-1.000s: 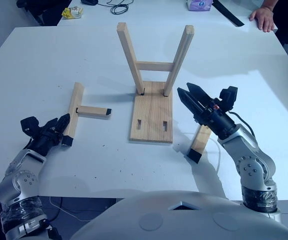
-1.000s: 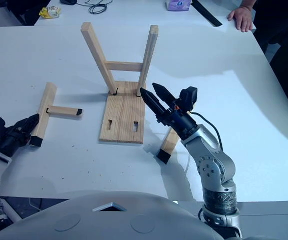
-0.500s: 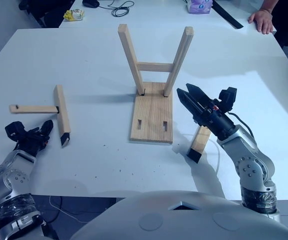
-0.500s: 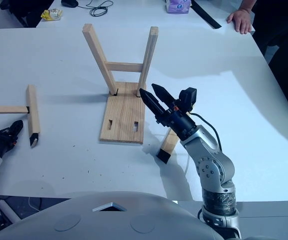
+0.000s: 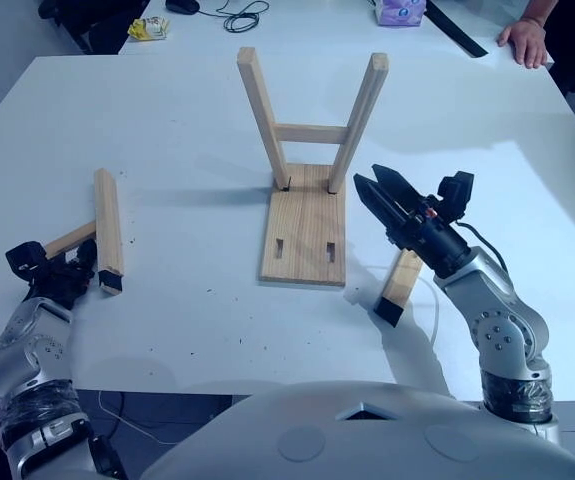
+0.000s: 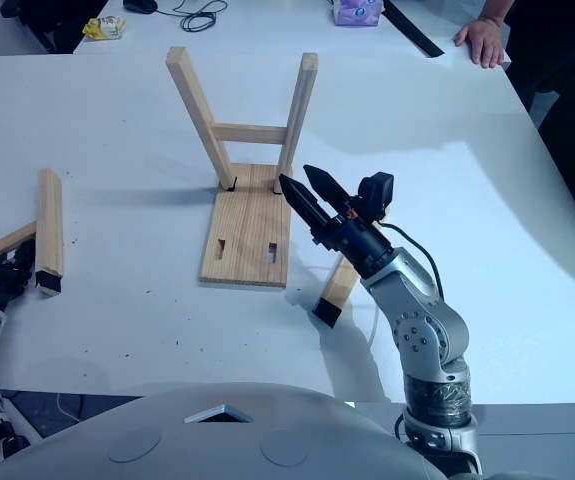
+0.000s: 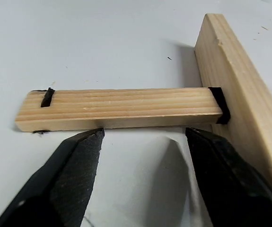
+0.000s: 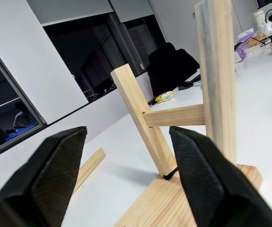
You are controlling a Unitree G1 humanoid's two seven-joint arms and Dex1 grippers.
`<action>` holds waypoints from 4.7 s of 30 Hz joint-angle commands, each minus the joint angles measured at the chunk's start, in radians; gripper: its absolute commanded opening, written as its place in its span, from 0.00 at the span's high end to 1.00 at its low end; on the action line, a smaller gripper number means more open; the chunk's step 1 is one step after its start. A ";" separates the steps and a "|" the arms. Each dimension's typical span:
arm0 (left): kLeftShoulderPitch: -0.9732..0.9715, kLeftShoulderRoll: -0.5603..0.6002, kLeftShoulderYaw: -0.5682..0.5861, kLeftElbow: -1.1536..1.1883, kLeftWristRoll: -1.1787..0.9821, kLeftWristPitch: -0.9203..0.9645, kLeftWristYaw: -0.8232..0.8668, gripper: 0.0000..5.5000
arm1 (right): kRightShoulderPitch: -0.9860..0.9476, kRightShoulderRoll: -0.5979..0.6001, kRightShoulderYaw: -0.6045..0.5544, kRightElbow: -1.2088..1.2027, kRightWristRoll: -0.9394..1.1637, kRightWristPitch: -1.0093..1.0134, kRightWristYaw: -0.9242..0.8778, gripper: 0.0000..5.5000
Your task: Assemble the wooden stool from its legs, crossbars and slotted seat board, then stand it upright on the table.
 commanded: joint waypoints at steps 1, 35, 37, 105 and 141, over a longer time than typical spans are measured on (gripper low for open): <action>0.076 -0.094 0.014 -0.134 -0.124 0.080 -0.053 0.42 | -0.014 -0.024 -0.016 0.003 0.011 0.016 0.010 0.41; -0.053 -0.243 -0.216 -0.652 0.005 0.160 0.329 0.42 | -0.029 -0.073 -0.042 -0.009 0.052 0.079 0.016 0.41; -0.083 -0.266 -0.231 -0.665 0.014 0.205 0.386 0.42 | -0.029 -0.069 -0.037 -0.010 0.050 0.079 0.015 0.41; -0.194 -0.293 -0.335 -0.522 0.268 0.589 0.381 0.42 | -0.012 -0.005 0.002 -0.023 0.045 0.061 -0.028 0.41; -0.057 -0.118 -0.370 -0.597 0.513 0.473 0.287 0.42 | 0.036 0.023 0.029 -0.028 -0.003 0.005 -0.024 0.41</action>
